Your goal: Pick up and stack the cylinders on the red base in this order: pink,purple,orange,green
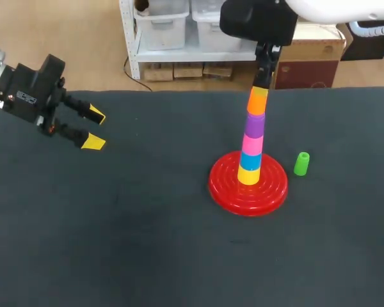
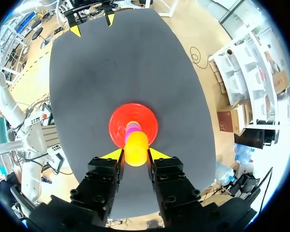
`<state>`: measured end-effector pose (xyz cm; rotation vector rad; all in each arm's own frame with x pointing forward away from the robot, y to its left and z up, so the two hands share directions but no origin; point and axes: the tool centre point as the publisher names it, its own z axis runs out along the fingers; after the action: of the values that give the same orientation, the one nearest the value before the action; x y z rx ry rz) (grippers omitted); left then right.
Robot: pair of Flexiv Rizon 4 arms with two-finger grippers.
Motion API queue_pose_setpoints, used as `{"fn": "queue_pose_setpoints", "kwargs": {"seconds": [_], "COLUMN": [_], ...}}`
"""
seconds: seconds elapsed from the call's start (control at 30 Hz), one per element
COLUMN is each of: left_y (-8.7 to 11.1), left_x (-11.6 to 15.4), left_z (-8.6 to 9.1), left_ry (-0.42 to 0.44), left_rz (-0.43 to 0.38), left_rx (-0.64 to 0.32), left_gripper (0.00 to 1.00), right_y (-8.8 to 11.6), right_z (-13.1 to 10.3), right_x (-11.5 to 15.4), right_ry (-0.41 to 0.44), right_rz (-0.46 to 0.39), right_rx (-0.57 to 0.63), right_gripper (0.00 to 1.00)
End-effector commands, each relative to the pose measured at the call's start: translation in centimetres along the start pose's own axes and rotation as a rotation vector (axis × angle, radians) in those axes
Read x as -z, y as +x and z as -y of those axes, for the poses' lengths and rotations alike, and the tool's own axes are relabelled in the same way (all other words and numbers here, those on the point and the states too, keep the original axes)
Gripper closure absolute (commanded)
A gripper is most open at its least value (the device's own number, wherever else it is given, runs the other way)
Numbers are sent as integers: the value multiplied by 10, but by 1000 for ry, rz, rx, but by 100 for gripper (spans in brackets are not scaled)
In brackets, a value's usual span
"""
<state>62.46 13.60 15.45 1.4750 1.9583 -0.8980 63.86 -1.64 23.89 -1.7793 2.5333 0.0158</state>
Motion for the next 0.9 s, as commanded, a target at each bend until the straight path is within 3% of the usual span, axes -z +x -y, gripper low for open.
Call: {"fn": "queue_pose_setpoints", "kwargs": {"seconds": [0.03,0.9], "left_y": [2,2], "left_x": [0,0], "left_z": [0,0], "left_ry": [0,0], "left_rz": [3,3], "left_rx": [-3,-3], "left_gripper": [0,0], "right_y": [0,4], "right_z": [1,0], "right_x": [-2,1], "right_ry": [-1,-4], "right_rz": [-1,2], "right_rx": [-1,0], "right_gripper": [100,100]}}
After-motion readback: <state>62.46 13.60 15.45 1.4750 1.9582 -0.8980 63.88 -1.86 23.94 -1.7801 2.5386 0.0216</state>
